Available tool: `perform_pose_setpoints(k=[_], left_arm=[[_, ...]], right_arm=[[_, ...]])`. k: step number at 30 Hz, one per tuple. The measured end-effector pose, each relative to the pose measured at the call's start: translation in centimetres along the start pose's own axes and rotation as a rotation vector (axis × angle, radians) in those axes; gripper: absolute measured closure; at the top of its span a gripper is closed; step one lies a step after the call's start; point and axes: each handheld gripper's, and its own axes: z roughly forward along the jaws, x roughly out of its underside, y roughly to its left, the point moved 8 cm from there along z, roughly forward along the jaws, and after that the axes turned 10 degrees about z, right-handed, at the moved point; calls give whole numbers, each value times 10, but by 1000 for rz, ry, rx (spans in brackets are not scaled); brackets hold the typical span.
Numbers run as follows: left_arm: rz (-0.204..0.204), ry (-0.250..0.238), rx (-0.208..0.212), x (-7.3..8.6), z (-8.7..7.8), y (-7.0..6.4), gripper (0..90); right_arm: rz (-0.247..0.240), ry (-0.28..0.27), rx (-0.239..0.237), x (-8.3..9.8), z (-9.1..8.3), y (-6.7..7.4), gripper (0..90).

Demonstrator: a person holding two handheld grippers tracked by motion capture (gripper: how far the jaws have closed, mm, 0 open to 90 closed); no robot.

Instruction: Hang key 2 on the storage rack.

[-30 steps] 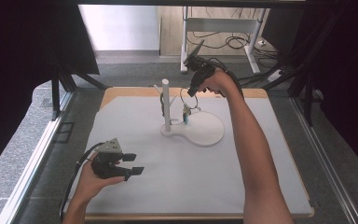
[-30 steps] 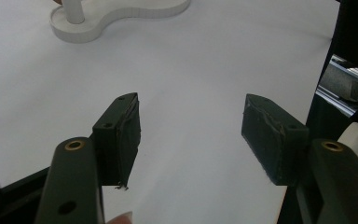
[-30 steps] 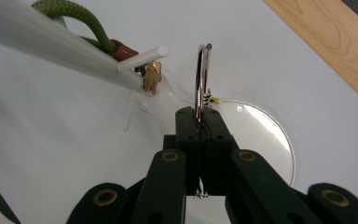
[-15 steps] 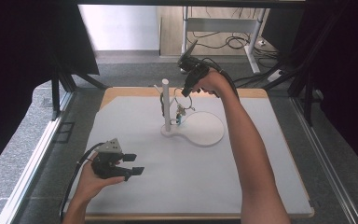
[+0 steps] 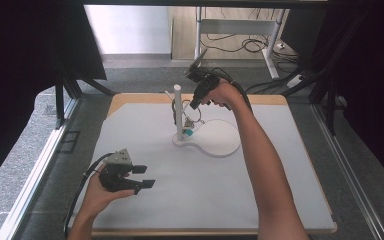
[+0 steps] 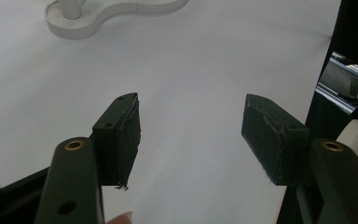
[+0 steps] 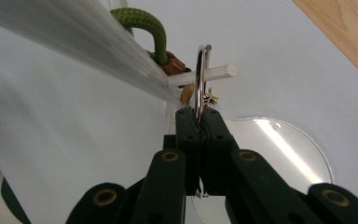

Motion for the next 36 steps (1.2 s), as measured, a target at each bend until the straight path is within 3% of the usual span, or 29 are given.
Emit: perform_pose_setpoints(k=[16,27,30,36], left_arm=[[-1,-3,2,-1,1,-2,378],[0,0,0,-1,0,-2,377],[0,-1,-1,-1,0,-1,377],[2,2,2,0,0,-2,376]], right_arm=[[-3,16,-5,6,19,11,873],[2,24,-25,11,32,9,864],[3,24,-37,11,32,10,795],[7,3,-35,13,23,10,750]])
